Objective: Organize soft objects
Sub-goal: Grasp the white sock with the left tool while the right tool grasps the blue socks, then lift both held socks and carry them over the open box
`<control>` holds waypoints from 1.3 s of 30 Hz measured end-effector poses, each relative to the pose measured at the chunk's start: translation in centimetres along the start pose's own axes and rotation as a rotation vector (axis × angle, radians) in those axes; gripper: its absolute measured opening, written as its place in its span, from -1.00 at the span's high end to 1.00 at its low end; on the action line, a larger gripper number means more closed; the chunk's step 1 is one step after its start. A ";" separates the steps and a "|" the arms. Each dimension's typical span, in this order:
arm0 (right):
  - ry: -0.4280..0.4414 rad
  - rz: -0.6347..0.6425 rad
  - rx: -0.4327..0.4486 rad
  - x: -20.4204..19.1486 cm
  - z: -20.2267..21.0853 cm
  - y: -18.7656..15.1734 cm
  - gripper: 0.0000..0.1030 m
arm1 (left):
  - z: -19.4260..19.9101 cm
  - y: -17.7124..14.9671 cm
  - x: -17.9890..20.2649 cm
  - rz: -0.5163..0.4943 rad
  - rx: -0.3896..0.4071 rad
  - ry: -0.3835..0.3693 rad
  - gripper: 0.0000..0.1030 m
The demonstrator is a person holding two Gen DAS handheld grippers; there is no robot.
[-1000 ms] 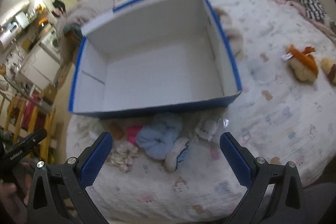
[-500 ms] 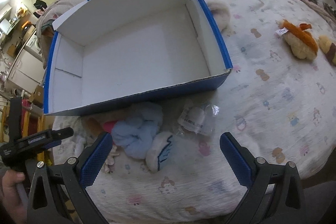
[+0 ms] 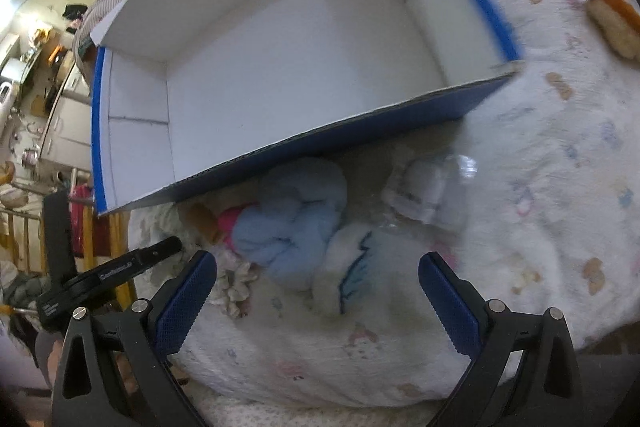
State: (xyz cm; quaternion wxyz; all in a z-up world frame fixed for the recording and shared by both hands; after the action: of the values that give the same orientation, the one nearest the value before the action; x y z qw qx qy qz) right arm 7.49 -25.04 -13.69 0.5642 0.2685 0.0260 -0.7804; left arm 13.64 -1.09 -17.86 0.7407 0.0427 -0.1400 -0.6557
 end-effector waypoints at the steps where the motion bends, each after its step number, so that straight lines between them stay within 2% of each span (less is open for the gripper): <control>1: -0.001 0.008 -0.010 -0.3 -0.5 0.0 -1.00 | 0.3 0.0 -0.1 -0.002 0.009 0.007 0.58; 5: -0.018 0.027 -0.069 -1.1 -3.1 -0.2 -0.73 | 2.4 0.3 -1.2 -0.022 0.074 0.061 0.58; 8: -0.043 0.030 -0.104 -1.0 -4.8 -0.8 -0.73 | 3.6 0.4 -1.5 -0.024 0.109 0.090 0.58; 11: -0.078 0.040 -0.104 -0.8 -5.6 -0.9 -0.73 | 4.5 0.3 -1.7 -0.024 0.125 0.108 0.58; 12: -0.078 0.038 -0.102 -0.8 -5.6 -0.9 -0.67 | 4.6 0.1 -2.0 -0.025 0.129 0.114 0.58; 13: -0.077 0.039 -0.100 -0.8 -5.6 -0.9 -0.35 | 4.8 0.0 -2.0 -0.025 0.132 0.119 0.58; 15: -0.075 0.055 -0.089 -1.1 -5.3 -0.9 0.15 | 5.2 -0.3 -1.9 -0.024 0.137 0.125 0.58; 19: -0.040 0.047 -0.060 -1.1 -3.9 -1.0 0.23 | 4.8 -1.5 -2.4 -0.015 0.144 0.130 0.58; 24: -0.017 0.087 0.000 -1.8 -1.7 -2.0 0.25 | 5.6 -1.3 -3.9 0.001 0.171 0.132 0.58; 30: 0.071 0.052 0.060 -1.9 1.3 -3.6 0.28 | 7.6 -2.1 -5.1 0.040 0.201 0.126 0.58; 32: 0.130 0.050 0.096 -2.5 2.6 -4.0 0.28 | 8.4 -2.2 -5.4 0.052 0.224 0.123 0.58; 35: 0.235 0.110 0.201 -4.5 5.7 -3.7 0.27 | 9.9 -1.9 -5.5 0.066 0.289 0.146 0.58; 39: 0.263 0.199 0.291 -6.6 8.1 -3.1 0.28 | 12.5 -1.4 -4.6 0.041 0.401 0.161 0.58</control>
State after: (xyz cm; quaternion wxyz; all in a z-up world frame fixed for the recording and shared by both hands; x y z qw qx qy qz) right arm 3.05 -21.00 -4.61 0.5853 0.4479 -0.0402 -0.6747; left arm 8.56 4.71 -6.96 0.7392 0.2385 -0.2090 -0.5941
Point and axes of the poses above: each gripper's, at about its wrist camera, not at the fingertips, and z roughly against the way its jaws point, x to its right, y to its top, the point moved 4 cm from there along -z, roughly the way its jaws point, and after that the axes turned 7 degrees about x, right-handed, at the moved point
